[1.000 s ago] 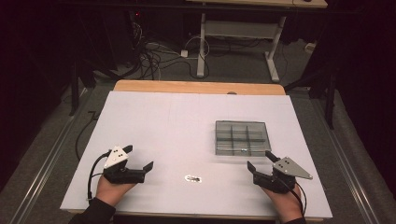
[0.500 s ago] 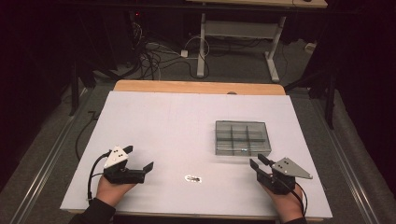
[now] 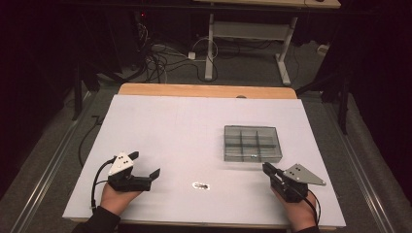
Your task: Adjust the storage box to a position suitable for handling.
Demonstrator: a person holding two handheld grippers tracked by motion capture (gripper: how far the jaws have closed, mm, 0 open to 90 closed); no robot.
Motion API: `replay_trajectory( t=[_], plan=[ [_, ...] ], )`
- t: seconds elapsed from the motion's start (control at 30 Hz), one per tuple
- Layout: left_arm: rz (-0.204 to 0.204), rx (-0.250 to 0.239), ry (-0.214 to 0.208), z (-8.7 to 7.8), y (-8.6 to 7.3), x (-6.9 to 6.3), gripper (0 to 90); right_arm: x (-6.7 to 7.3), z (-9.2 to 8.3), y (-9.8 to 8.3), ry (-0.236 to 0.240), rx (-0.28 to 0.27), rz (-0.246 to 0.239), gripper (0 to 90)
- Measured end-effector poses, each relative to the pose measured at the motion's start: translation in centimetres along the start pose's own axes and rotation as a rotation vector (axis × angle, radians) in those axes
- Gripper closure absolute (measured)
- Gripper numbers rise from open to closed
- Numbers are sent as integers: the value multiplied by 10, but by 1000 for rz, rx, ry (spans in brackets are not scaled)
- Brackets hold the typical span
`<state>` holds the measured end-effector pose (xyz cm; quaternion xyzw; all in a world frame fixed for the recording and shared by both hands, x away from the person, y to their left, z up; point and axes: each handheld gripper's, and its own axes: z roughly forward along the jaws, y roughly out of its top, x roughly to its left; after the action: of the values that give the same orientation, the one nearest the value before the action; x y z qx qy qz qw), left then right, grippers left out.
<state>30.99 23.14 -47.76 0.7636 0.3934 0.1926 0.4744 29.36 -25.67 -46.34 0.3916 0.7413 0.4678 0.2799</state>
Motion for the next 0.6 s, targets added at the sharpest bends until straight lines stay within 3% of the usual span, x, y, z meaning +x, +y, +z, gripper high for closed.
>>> replay_trajectory(
  t=[0.6],
  plan=[
    [-14,-28,15,0,-1,0,0,-6,-5,2,5,-18,0,900]
  ],
)
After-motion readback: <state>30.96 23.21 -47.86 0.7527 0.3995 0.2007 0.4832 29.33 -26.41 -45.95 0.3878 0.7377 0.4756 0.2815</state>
